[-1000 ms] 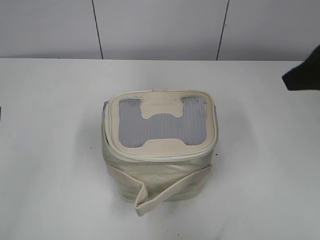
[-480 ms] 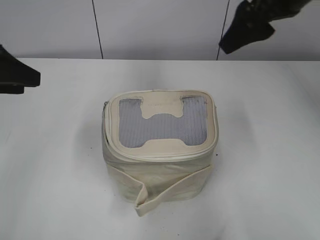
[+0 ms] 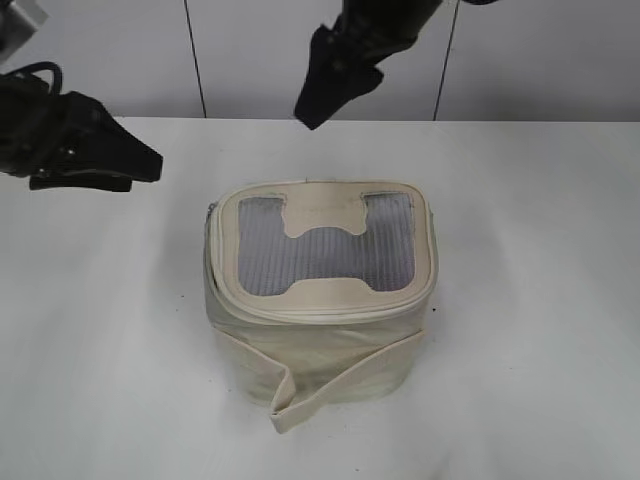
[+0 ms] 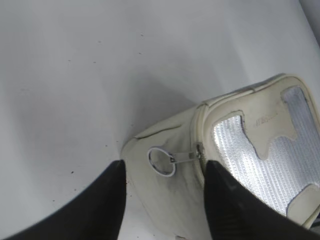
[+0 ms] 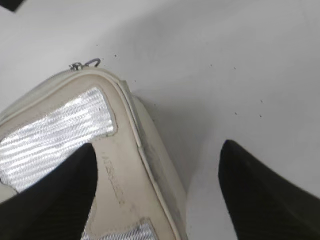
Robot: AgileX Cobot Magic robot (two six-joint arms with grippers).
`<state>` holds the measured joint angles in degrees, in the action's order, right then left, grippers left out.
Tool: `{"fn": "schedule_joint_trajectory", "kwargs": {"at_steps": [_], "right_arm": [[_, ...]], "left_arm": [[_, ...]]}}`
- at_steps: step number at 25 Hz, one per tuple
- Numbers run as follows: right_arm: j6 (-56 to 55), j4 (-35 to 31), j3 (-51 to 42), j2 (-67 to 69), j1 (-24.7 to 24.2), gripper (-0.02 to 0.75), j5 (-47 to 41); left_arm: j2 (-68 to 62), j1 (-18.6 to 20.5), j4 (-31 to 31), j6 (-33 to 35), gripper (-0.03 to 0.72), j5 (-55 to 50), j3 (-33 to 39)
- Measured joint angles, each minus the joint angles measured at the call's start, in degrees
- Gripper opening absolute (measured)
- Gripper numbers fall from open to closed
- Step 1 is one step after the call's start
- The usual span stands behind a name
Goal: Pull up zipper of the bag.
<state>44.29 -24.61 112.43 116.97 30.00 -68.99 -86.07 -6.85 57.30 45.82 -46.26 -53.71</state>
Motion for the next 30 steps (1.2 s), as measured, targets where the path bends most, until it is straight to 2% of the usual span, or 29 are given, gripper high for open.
{"fn": "schedule_joint_trajectory", "kwargs": {"at_steps": [5, 10, 17, 22, 27, 30], "right_arm": [[1.24, -2.27, 4.56, 5.76, 2.88, 0.586, -0.12], [2.44, -3.42, 6.63, 9.61, 3.85, 0.586, -0.18], [2.51, -3.26, 6.75, 12.68, 3.85, 0.582, -0.31], [2.64, -3.44, 6.80, 14.36, 3.85, 0.503, -0.31], [2.64, -4.05, 7.11, 15.23, 3.85, 0.475, -0.49], [2.43, -4.38, 7.11, 15.30, 3.85, 0.398, -0.84]], "left_arm": [[-4.32, -2.20, -0.06, 0.16, 0.392, -0.14, -3.38], [-7.14, -2.23, -0.53, 0.16, 0.392, -2.48, -6.61], [-8.57, -2.23, -4.46, 0.16, 0.392, -6.27, -6.75], [-8.67, -2.25, -4.72, 0.16, 0.392, -6.88, -6.75], [-8.71, -2.25, -4.72, 0.16, 0.394, -7.14, -6.75], [-8.71, -2.25, -4.72, 0.16, 0.401, -7.28, -6.75]]}}
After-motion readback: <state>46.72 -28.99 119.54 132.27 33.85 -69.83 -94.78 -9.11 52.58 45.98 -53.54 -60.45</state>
